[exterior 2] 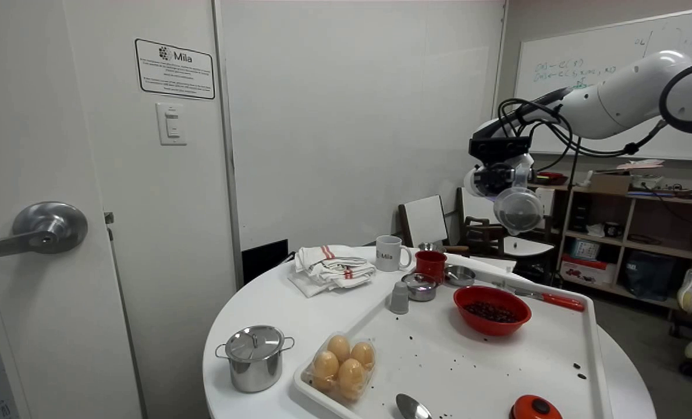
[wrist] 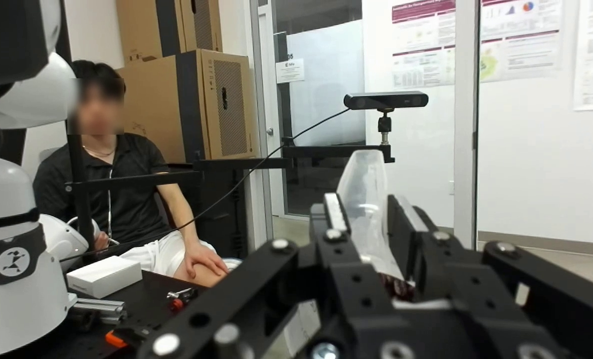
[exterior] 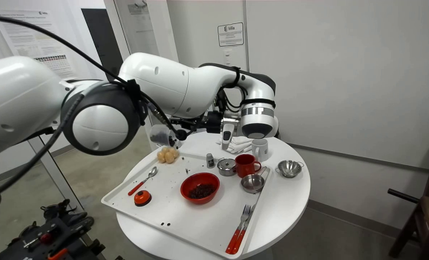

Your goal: Pick the jar and pour some beans into the red bowl

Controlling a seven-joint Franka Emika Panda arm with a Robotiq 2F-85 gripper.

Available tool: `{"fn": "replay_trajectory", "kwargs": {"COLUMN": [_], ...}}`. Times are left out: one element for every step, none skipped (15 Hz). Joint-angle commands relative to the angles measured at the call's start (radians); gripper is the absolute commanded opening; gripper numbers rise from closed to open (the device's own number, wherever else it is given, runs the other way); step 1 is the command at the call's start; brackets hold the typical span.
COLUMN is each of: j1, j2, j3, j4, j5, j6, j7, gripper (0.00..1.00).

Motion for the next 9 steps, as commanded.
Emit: {"fn": "replay_trajectory", "kwargs": {"j1": [-0.016,-0.018,-0.019,-0.019,-0.016,-0.009,-0.006,0.012,0.017], "j2": [0.041,0.045,0.047,0.048,0.042,0.032,0.027,0.014,0.009], "j3": [0.026,0.030,0.034,0.036,0.031,0.021,0.017,-0.015,-0.023], "j4": [0.067,0.071,0.074,0.074,0.071,0.064,0.060,0.046,0.042], "j5": [0.030,0.031,0.032,0.031,0.026,0.018,0.015,0.029,0.023], "j6": [-0.037,-0.042,-0.045,-0.042,-0.024,-0.001,0.013,0.027,0.046], "j7": [0.051,0.056,0.059,0.061,0.057,0.057,0.060,0.055,0.057], "gripper": [0.11,0.11,0.11,0.11,0.11,0.11,0.11,0.11,0.11]}}
